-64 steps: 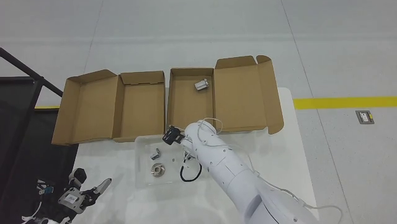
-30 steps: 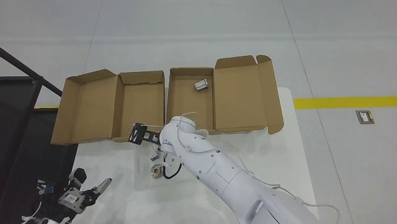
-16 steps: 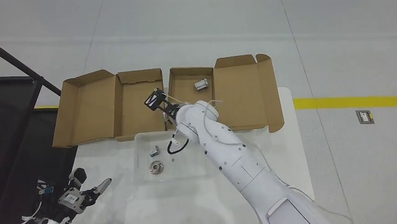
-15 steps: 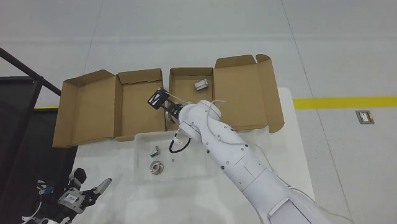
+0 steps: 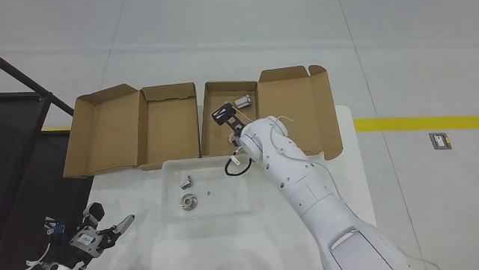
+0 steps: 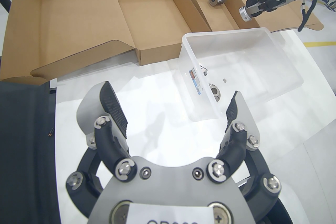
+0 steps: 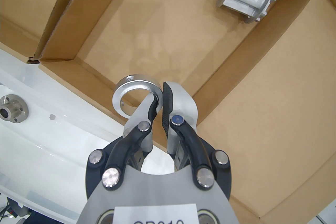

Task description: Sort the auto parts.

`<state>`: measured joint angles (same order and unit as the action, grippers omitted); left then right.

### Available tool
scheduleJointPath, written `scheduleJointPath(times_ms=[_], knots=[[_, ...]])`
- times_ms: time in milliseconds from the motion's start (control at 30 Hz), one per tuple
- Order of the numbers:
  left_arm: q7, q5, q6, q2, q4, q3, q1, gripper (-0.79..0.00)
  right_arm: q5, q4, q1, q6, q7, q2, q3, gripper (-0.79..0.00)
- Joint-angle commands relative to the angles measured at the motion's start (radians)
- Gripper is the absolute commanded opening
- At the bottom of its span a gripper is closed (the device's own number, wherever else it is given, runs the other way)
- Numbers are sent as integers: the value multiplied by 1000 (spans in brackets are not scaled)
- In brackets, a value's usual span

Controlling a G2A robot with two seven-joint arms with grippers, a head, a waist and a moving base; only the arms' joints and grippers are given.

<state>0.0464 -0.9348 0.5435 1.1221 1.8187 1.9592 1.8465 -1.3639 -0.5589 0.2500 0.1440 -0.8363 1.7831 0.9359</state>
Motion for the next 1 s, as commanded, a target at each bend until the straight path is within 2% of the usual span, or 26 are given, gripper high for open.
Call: scheduleJointPath(times_ms=[0, 33, 67, 200, 267, 533, 600, 633, 667, 833, 967], knots=[[0, 0, 0, 0, 0, 0, 0, 0, 11, 37, -17, 6, 12, 4, 1, -785], [0, 0, 0, 0, 0, 0, 0, 0, 16, 54, -24, 11, 19, 6, 1, -526], [0, 0, 0, 0, 0, 0, 0, 0, 22, 74, -35, 17, 26, 9, 2, -486], [0, 0, 0, 0, 0, 0, 0, 0, 33, 118, -56, 25, 45, 14, 3, -428], [0, 0, 0, 0, 0, 0, 0, 0, 39, 139, -66, 28, 54, 17, 4, -268], [0, 0, 0, 0, 0, 0, 0, 0, 26, 142, -61, 71, 128, 18, -6, -308], [0, 0, 0, 0, 0, 0, 0, 0, 11, 117, -46, 104, 162, 16, -14, -336], [0, 0, 0, 0, 0, 0, 0, 0, -3, 92, -31, 125, 185, 12, -19, -388], [0, 0, 0, 0, 0, 0, 0, 0, -9, 76, -22, 138, 199, 10, -21, -397], [2, 3, -5, 0, 0, -2, -2, 0, -115, -127, 103, 232, 305, -27, -36, -400], [30, 23, -18, 0, 0, -16, -22, 0, -248, -434, 284, 268, 321, -80, -13, -397]])
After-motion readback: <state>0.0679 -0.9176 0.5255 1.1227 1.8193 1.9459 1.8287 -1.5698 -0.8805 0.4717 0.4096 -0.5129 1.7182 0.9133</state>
